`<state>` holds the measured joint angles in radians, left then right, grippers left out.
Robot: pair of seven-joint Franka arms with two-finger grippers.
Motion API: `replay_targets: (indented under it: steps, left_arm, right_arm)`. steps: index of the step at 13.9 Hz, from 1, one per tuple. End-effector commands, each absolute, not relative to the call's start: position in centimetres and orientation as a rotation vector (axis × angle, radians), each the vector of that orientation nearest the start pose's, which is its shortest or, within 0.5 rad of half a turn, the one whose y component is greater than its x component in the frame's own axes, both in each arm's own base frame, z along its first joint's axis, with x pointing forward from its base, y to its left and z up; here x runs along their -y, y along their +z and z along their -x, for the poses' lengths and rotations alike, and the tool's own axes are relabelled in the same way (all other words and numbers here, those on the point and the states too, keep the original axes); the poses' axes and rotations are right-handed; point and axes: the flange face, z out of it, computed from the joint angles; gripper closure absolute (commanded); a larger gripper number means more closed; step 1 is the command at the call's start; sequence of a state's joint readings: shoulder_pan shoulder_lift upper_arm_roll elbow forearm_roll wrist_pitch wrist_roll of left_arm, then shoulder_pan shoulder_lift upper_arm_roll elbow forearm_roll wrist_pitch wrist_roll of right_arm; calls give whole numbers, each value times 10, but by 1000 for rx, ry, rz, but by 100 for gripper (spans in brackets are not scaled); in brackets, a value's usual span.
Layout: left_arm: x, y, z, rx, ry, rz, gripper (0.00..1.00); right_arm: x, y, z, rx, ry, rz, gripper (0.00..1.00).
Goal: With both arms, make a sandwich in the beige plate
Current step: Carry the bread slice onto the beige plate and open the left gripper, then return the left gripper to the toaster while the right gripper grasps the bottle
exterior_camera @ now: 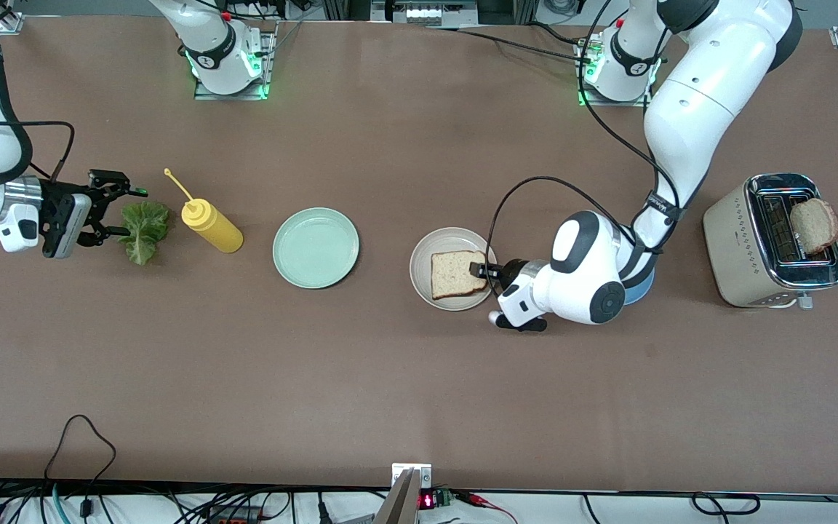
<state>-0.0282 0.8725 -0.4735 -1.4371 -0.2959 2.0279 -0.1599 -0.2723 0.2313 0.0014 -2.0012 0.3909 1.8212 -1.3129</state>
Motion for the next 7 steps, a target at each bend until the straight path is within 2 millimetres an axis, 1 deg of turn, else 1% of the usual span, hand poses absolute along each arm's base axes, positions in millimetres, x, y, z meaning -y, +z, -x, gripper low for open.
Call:
replay_targets:
  steps: [1, 3, 4, 5, 7]
  left_arm:
    - [273, 242, -650, 148, -461, -2636, 0]
    - [258, 272, -654, 181, -420, -2693, 0]
    - [253, 289, -654, 184, -414, -2708, 0]
    - [243, 308, -656, 184, -396, -2734, 0]
    - [219, 343, -660, 204, -341, -2808, 0]
  right_arm:
    - [120, 319, -541, 1088, 17, 2358, 0]
    - [122, 318, -540, 1110, 13, 2344, 0]
    - [127, 317, -539, 1161, -9, 2312, 0]
    - [137, 315, -536, 1226, -46, 2276, 0]
    - [148, 303, -532, 1311, -92, 2202, 0]
